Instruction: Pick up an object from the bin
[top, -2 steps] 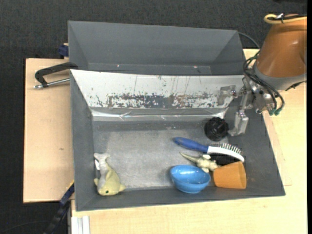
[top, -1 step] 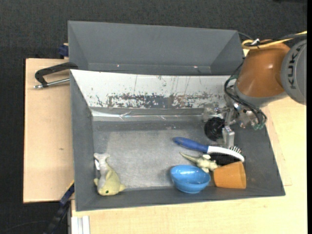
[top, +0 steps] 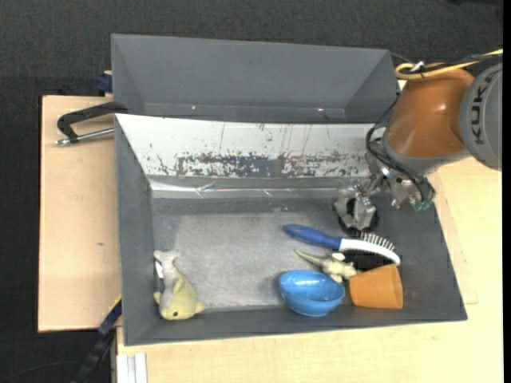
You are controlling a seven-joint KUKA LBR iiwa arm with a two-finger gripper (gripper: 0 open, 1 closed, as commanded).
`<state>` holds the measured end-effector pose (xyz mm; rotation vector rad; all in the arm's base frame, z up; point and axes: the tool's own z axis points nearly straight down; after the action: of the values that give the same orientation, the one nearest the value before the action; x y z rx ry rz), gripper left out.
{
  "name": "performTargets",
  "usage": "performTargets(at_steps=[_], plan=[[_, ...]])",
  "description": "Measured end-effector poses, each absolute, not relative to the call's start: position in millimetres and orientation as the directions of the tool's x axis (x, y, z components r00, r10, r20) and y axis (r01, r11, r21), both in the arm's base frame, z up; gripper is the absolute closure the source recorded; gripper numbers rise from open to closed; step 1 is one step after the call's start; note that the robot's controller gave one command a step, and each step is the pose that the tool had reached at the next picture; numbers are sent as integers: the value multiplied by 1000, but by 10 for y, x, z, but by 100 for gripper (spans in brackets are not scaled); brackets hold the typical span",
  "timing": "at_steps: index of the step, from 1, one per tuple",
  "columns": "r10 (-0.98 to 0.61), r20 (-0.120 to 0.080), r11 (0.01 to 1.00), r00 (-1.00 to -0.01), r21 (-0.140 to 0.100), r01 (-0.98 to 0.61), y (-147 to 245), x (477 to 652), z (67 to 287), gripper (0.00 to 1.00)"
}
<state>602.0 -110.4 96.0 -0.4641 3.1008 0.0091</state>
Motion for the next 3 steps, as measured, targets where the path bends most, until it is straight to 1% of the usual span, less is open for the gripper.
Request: performTargets(at_steps=[1,2,3], plan=[[-292,-7,956,-956,-1,-292,-1132,6023,964,0],[-350,-6,937,-937,0,-350,-1507,6003,748,0],[-346,-11,938,-938,-6,-346,-1277,5497,2118,0]])
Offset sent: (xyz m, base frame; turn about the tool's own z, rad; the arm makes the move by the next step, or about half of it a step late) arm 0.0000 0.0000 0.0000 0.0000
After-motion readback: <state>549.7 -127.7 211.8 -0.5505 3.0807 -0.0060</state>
